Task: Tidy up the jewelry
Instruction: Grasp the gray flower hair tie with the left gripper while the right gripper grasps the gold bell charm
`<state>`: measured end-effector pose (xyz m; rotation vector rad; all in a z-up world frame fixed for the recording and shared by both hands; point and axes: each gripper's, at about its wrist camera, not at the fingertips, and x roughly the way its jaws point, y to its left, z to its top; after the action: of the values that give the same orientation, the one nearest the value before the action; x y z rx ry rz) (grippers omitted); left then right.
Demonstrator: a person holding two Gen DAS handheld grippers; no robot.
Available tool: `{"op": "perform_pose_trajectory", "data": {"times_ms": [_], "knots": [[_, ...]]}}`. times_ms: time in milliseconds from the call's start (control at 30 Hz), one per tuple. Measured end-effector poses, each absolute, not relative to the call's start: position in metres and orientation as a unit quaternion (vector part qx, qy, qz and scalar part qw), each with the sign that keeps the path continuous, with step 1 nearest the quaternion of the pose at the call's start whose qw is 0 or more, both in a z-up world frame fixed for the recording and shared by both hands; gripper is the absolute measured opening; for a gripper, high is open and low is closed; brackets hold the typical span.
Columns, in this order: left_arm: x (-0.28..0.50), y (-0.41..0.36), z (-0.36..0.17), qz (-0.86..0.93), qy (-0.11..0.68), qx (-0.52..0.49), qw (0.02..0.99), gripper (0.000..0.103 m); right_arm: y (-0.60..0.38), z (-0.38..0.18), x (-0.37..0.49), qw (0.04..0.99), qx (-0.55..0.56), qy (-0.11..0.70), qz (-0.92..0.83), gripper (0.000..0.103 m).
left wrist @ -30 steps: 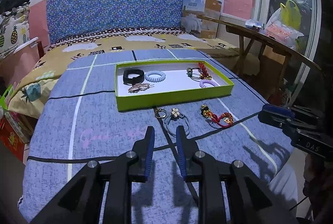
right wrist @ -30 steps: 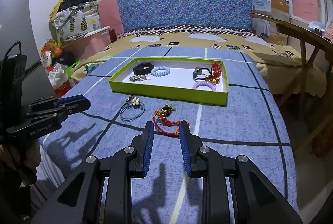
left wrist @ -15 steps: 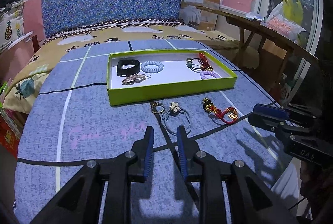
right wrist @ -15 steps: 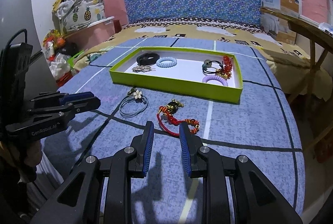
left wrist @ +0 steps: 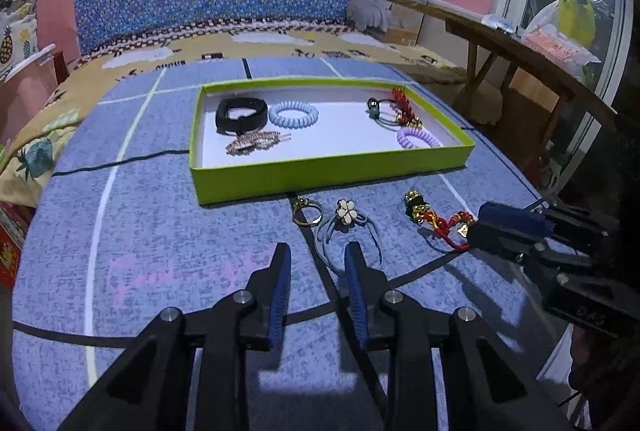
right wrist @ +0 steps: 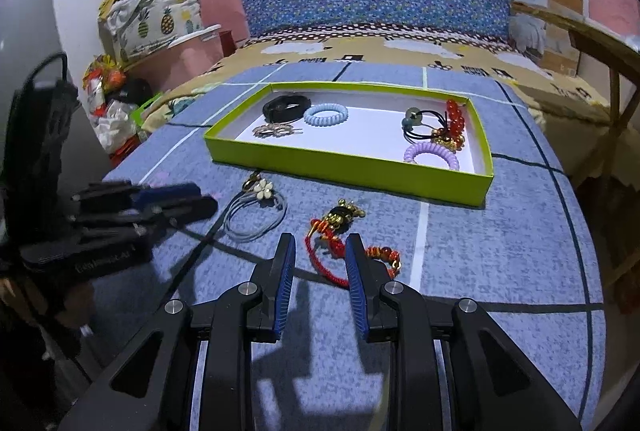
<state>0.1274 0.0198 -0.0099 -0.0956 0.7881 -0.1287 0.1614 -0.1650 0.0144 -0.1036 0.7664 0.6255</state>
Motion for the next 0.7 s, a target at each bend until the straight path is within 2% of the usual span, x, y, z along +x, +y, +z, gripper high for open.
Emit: {"op": "perform_pose_trajectory", "data": {"times_ms": [367,400,433,533,700], "knots": [[0.147,0.008,-0.023,-0.051,0.411,-0.034,0.91,0.029,-0.16,0.011,0.188,0.876,-0.036,0.389,0.283,0.026],[0.147,0.007,-0.023,-0.051,0.411,-0.031,0.91,0.026,-0.159,0.01,0.19,0.875,-0.035,0.391,0.283,0.026],[0.147,0.006,-0.024,-0.049,0.41,-0.027,0.91,0.018,-0.157,0.009,0.193,0.873,-0.034,0.395,0.284,0.026],[0.147,0.008,-0.024,-0.046,0.411,-0.027,0.91,0.003,-0.15,0.004,0.199,0.865,-0.032,0.41,0.286,0.026],[0.144,0.015,-0.024,-0.044,0.408,-0.031,0.911,0.002,-0.141,-0.003,0.208,0.855,-0.03,0.431,0.288,0.026]]}}
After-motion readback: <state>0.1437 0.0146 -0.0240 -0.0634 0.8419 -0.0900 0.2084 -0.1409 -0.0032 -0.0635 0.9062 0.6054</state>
